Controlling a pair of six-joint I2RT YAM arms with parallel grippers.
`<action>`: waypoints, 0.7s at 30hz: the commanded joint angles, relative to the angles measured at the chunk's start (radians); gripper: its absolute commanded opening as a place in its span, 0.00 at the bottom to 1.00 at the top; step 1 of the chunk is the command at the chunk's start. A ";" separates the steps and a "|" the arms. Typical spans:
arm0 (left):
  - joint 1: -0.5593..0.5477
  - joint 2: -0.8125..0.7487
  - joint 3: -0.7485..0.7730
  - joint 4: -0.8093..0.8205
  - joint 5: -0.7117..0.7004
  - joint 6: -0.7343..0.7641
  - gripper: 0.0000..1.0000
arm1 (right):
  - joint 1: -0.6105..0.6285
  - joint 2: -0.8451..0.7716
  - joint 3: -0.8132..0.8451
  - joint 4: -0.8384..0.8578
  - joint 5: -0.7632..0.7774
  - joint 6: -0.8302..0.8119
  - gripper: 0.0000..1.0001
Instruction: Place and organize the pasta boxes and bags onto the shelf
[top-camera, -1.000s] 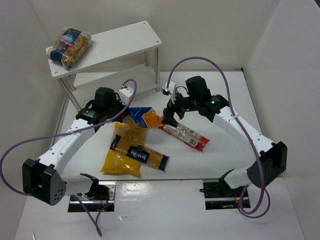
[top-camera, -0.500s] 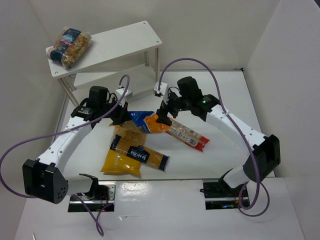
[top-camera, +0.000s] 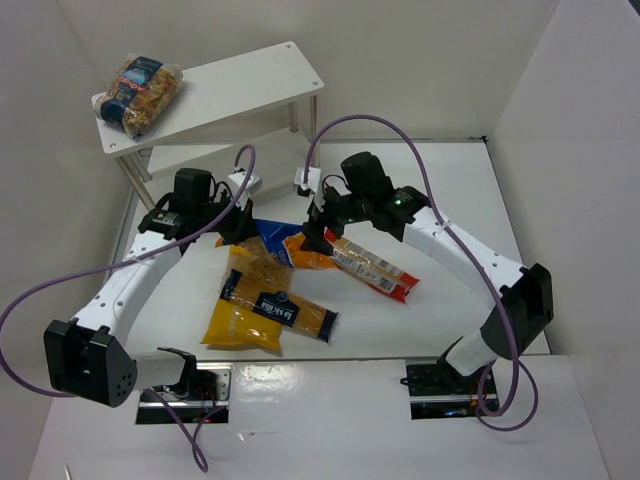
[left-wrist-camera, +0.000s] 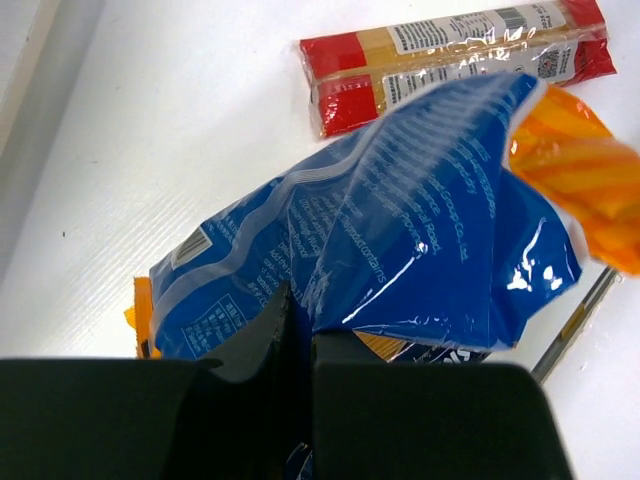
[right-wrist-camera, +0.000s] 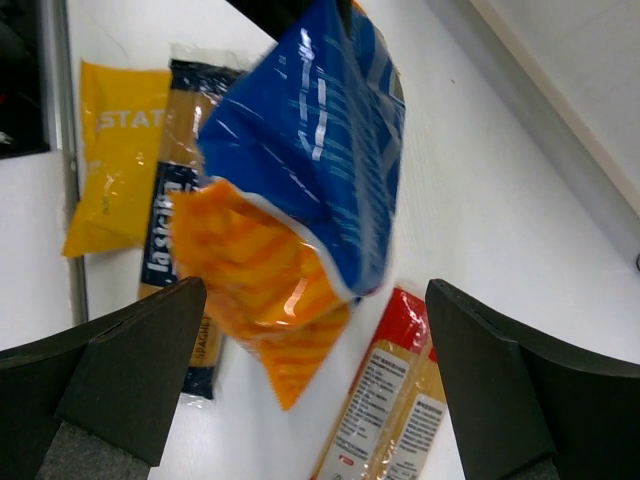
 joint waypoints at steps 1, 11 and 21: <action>0.006 -0.010 0.090 0.131 0.046 -0.037 0.00 | 0.010 -0.043 0.045 -0.010 -0.077 0.031 0.99; 0.006 0.042 0.183 0.111 0.008 -0.068 0.00 | 0.082 0.006 0.094 -0.029 0.034 0.022 0.99; 0.006 -0.001 0.183 0.082 0.046 -0.077 0.00 | 0.120 0.057 0.042 0.111 0.365 0.031 0.99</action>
